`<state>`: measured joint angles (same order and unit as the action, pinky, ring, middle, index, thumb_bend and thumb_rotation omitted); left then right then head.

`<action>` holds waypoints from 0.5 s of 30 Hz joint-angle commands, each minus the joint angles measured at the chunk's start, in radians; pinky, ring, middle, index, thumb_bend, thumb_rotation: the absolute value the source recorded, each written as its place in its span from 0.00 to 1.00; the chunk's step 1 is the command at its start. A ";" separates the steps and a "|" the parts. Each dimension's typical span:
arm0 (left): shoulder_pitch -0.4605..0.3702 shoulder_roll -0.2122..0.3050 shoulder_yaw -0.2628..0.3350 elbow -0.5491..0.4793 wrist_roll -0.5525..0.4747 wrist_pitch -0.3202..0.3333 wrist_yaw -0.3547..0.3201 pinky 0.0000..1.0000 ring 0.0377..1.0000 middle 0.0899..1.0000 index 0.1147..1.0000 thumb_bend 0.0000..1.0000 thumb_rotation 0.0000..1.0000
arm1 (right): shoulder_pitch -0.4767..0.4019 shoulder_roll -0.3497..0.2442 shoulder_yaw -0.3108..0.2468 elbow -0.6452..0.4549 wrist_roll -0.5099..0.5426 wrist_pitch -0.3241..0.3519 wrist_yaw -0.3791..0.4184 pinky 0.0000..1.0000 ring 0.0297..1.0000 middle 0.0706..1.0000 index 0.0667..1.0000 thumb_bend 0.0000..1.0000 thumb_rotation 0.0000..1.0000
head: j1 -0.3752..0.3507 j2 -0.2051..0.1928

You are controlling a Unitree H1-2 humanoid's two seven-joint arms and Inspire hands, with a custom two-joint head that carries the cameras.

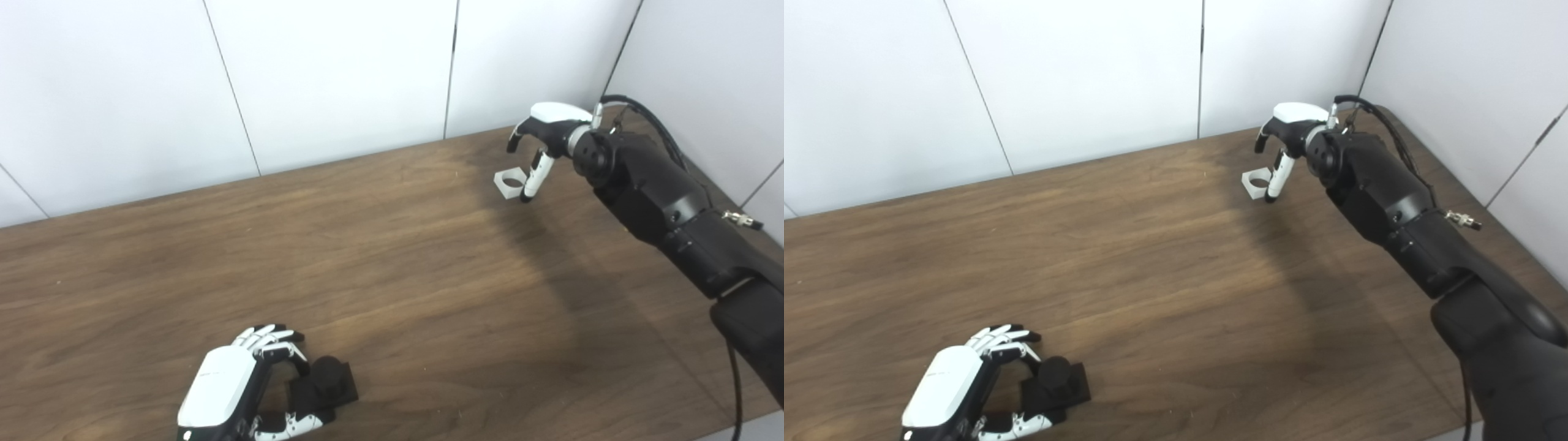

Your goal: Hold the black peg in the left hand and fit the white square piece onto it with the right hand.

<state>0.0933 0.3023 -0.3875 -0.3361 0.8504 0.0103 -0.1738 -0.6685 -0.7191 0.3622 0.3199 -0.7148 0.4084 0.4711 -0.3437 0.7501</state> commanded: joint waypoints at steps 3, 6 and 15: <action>0.039 0.009 -0.031 -0.005 0.013 0.006 -0.061 0.90 0.85 0.75 0.42 0.52 0.04 | -0.065 -0.037 -0.003 0.005 -0.034 -0.057 -0.027 0.94 0.96 0.86 0.67 0.86 0.11 | 0.007 0.004; 0.043 0.009 -0.032 -0.006 0.010 0.005 -0.057 0.91 0.85 0.75 0.42 0.52 0.04 | -0.069 -0.032 -0.002 0.021 -0.047 -0.070 -0.028 0.94 0.96 0.86 0.67 0.86 0.11 | 0.009 0.008; 0.043 0.008 -0.035 -0.028 0.022 0.029 -0.085 0.91 0.85 0.75 0.42 0.52 0.04 | -0.066 -0.013 -0.005 0.026 -0.055 -0.077 -0.024 0.94 0.96 0.87 0.65 0.84 0.12 | 0.013 0.018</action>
<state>0.1118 0.2997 -0.3976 -0.3660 0.8681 0.0307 -0.1889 -0.6821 -0.7126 0.3745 0.3539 -0.7601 0.3468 0.4709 -0.3329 0.7670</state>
